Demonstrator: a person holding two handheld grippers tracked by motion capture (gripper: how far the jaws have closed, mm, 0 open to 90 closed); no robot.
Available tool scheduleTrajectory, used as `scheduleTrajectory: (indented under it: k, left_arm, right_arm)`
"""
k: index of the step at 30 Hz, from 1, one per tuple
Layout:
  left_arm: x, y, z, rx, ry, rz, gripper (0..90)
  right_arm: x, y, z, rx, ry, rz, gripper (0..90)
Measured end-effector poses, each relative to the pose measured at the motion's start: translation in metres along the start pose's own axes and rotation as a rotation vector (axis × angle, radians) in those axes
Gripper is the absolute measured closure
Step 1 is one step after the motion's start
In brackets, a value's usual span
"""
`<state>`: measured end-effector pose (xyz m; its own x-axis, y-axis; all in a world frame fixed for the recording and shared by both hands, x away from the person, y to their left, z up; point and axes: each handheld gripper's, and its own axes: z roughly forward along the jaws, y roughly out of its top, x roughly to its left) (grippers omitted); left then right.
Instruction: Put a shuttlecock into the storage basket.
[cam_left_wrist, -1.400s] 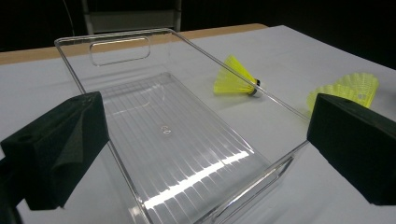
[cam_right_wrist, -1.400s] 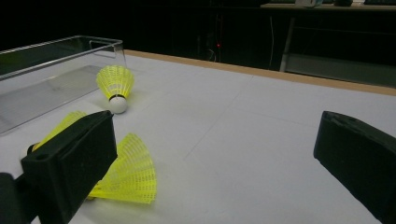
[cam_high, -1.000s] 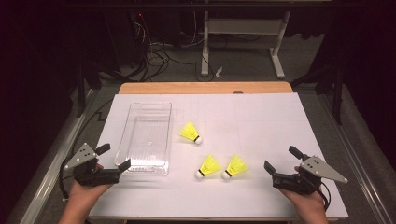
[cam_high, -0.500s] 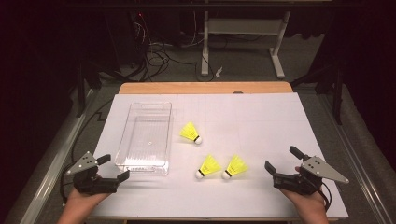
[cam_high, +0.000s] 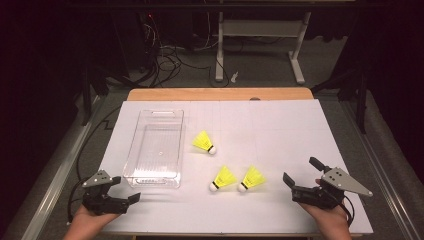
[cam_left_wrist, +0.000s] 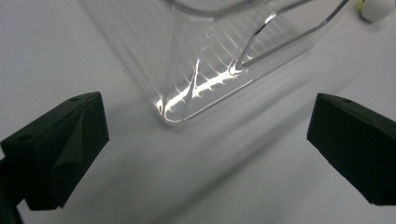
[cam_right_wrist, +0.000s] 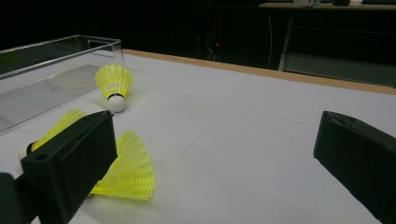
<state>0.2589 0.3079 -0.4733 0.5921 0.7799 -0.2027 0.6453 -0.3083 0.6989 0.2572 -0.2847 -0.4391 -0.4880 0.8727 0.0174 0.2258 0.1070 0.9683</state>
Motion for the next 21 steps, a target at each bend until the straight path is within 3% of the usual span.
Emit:
scheduleTrajectory:
  k: [5, 6, 7, 8, 9, 13, 17, 21]
  left_arm:
    - [-0.002, 0.003, 0.001, 0.102, 0.002, -0.012, 0.1]
    - [-0.002, 0.003, 0.001, 0.102, 0.002, -0.012, 0.1]
    - [-0.002, 0.005, 0.001, 0.146, 0.005, -0.014, 0.1]
    - [-0.002, 0.005, 0.001, 0.146, 0.005, -0.014, 0.1]
    - [-0.002, 0.008, 0.001, 0.193, 0.008, -0.007, 0.2]
    - [-0.002, 0.013, 0.002, 0.271, -0.002, -0.017, 0.1]
    - [-0.002, 0.017, 0.003, 0.313, 0.009, -0.020, 0.1]
    - [-0.005, 0.024, 0.004, 0.394, 0.017, -0.009, 0.6]
  right_arm:
    - [0.001, 0.000, 0.001, 0.003, 0.002, -0.003, 0.1]
    - [0.001, 0.000, 0.001, 0.004, 0.002, -0.002, 0.1]
    - [0.001, 0.000, 0.001, 0.003, 0.003, -0.003, 0.1]
    - [0.001, 0.000, 0.000, 0.003, 0.004, -0.005, 0.1]
    - [0.001, 0.000, 0.000, 0.002, 0.005, -0.005, 0.1]
    - [0.001, 0.000, 0.000, 0.005, 0.005, -0.002, 0.1]
    - [0.001, 0.000, 0.001, 0.005, 0.007, -0.004, 0.1]
    - [0.002, 0.000, 0.000, 0.008, 0.008, -0.002, 0.1]
